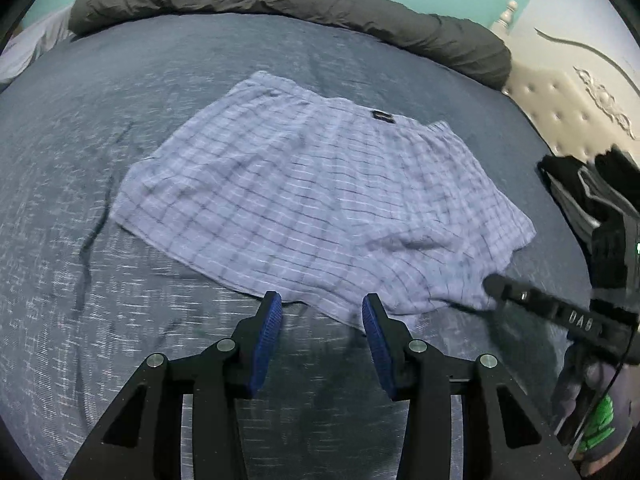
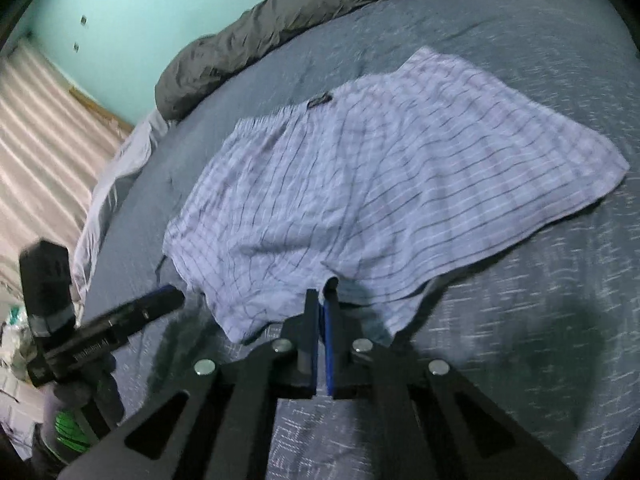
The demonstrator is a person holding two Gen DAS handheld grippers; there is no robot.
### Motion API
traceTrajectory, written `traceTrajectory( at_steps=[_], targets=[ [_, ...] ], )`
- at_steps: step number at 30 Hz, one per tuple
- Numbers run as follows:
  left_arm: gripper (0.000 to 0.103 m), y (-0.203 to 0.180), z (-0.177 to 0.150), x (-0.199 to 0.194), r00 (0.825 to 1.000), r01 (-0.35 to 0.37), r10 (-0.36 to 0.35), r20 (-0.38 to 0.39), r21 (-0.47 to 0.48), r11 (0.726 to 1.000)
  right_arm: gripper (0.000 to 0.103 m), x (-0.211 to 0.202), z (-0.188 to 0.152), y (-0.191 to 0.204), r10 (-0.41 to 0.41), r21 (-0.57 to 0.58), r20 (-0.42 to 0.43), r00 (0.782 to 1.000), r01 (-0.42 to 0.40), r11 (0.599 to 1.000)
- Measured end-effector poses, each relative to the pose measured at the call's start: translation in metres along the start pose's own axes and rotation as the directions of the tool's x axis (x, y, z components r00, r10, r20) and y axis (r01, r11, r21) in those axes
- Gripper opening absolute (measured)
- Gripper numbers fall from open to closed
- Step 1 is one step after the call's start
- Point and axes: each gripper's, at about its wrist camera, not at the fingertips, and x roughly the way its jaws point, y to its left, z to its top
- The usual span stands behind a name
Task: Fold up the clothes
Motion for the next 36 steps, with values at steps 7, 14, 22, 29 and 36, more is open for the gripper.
traceTrajectory(
  at_steps=[7, 14, 22, 29, 36],
  targets=[
    [0.046, -0.033, -0.008, 0.013, 0.999, 0.025, -0.021, -0.038, 0.106, 0.994, 0.001, -0.007, -0.001, -0.011, 0.009, 0.044, 0.002, 1.000, -0.009, 0.999],
    [0.046, -0.058, -0.019, 0.030, 0.996, 0.041, -0.024, -0.088, 0.201, 0.979, 0.001, -0.012, -0.004, -0.020, 0.009, 0.083, 0.006, 1.000, -0.010, 0.997],
    [0.003, -0.064, -0.022, 0.026, 0.996, 0.038, -0.014, -0.092, 0.271, 0.962, 0.001, -0.010, -0.009, -0.023, 0.020, 0.099, -0.022, 1.000, -0.018, 0.995],
    [0.003, -0.065, -0.022, 0.012, 0.995, 0.047, -0.019, -0.094, 0.304, 0.952, 0.002, -0.010, -0.013, -0.027, 0.001, 0.094, -0.047, 0.999, 0.003, 0.996],
    [0.004, -0.062, -0.030, 0.029, 0.986, 0.026, 0.029, -0.164, 0.322, 0.947, 0.002, 0.003, -0.021, -0.027, -0.024, 0.089, -0.104, 0.994, 0.033, 0.996]
  ],
)
